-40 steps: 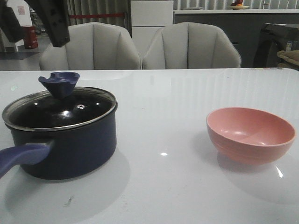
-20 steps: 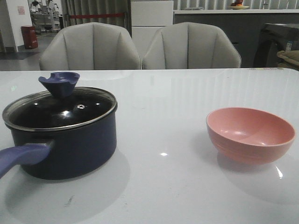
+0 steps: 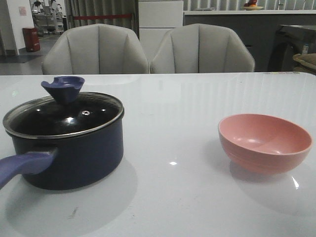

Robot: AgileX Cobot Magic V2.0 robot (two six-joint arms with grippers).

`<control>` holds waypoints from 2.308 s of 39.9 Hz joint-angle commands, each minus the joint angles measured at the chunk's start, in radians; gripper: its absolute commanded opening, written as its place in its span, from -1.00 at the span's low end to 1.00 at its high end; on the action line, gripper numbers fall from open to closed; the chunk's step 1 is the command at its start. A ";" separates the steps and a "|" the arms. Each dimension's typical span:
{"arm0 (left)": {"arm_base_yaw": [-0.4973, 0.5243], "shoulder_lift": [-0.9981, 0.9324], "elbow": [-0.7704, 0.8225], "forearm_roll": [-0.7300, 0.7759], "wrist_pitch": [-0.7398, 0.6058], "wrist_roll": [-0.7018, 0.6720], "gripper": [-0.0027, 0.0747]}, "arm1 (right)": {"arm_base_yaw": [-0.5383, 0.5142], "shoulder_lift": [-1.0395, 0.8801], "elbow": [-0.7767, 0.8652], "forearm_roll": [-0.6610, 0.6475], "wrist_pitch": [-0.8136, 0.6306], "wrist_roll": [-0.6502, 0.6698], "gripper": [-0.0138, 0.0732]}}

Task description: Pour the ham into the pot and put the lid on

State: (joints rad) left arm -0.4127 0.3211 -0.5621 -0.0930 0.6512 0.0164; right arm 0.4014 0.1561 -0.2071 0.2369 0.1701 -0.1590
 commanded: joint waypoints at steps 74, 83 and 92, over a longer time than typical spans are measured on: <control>0.311 -0.348 0.599 0.086 -0.715 -0.016 -0.64 | 0.004 0.009 -0.029 0.003 -0.082 -0.009 -0.30; 0.313 -0.348 0.599 0.086 -0.731 -0.016 -0.64 | 0.004 0.009 -0.029 0.003 -0.082 -0.009 -0.30; 0.313 -0.346 0.599 0.086 -0.731 -0.016 -0.64 | 0.004 0.009 -0.029 0.003 -0.082 -0.009 -0.30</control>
State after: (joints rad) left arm -0.1023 -0.0055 0.0063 0.0000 0.0000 0.0104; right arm 0.4014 0.1561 -0.2071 0.2369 0.1701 -0.1590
